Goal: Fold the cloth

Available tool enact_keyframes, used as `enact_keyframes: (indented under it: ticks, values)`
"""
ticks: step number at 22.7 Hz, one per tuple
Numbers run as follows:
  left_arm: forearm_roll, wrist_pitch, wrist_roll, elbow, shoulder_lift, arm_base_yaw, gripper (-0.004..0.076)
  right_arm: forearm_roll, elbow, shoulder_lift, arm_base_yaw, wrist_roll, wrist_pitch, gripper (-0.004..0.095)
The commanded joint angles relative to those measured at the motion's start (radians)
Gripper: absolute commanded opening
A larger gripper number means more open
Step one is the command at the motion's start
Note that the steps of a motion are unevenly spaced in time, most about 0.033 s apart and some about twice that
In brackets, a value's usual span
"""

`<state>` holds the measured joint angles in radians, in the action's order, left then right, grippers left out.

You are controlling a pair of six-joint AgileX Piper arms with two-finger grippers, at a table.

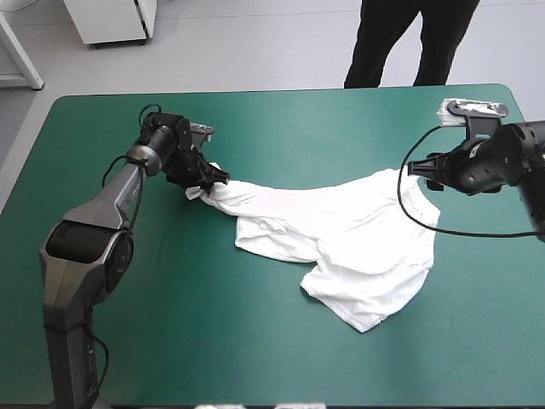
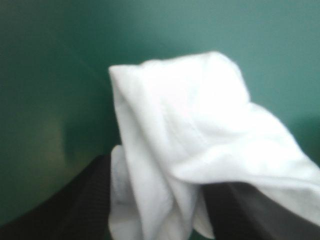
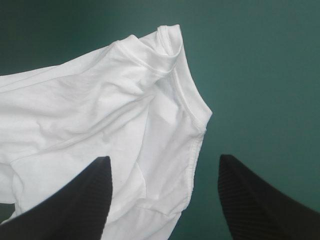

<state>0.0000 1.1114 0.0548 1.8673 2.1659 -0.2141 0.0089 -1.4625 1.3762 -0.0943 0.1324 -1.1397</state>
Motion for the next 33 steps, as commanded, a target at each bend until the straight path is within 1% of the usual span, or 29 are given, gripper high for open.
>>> enact_keyframes:
  ticks: [1,2,4,5,7,8,9,10,11,13,17,22,24,27,33]
  values:
    - [0.0,0.016,-0.002,0.018,-0.013,-0.002,0.019,-0.009,-0.027,-0.028,0.01,0.0,0.029,0.0577]
    - [-0.008,0.011,-0.002,0.018,-0.008,-0.002,-0.0006,-0.009,-0.027,-0.028,0.01,0.0,0.01,0.0577]
    - [-0.015,0.005,0.001,0.015,-0.008,-0.002,-0.0008,0.01,-0.019,-0.03,-0.004,0.0,-0.032,0.0577]
    - [-0.015,0.007,0.001,0.015,-0.008,-0.002,-0.001,0.01,-0.004,-0.036,-0.024,0.0,-0.032,0.0577]
    - [-0.015,0.01,0.001,0.015,-0.008,-0.002,-0.001,-0.015,0.087,-0.059,-0.17,0.004,-0.031,0.0577]
    - [-0.017,0.01,0.001,0.015,-0.008,-0.002,-0.001,-0.058,0.118,-0.06,-0.232,0.034,-0.045,0.0577]
    - [-0.021,0.014,0.001,0.015,-0.008,-0.002,-0.001,-0.126,0.158,-0.06,-0.305,0.094,-0.062,0.0577]
    - [-0.028,0.016,0.001,0.015,-0.008,-0.002,-0.001,-0.156,0.182,-0.064,-0.35,0.142,-0.072,0.0578]
    - [-0.034,0.02,0.001,0.015,-0.008,-0.002,-0.001,-0.141,0.205,-0.071,-0.392,0.15,-0.076,0.0589]
    - [-0.034,0.022,0.001,0.015,-0.008,-0.002,-0.001,-0.06,0.243,-0.103,-0.446,0.162,-0.08,0.0631]
    - [-0.057,0.02,0.005,0.015,-0.008,-0.002,-0.001,-0.042,0.318,-0.141,-0.513,0.213,-0.07,0.0641]
    - [-0.068,0.018,0.017,0.015,-0.008,-0.002,-0.001,-0.069,0.448,-0.141,-0.623,0.311,0.059,0.064]
    - [-0.07,0.018,0.017,0.015,-0.008,-0.002,-0.001,-0.098,0.513,-0.141,-0.669,0.369,0.103,0.064]
    - [-0.074,0.014,0.017,0.015,-0.008,-0.002,-0.001,-0.108,0.576,-0.141,-0.699,0.411,0.156,0.064]
    - [-0.076,0.009,0.019,0.015,-0.008,-0.002,-0.001,-0.131,0.652,-0.094,-0.71,0.417,0.277,0.0634]
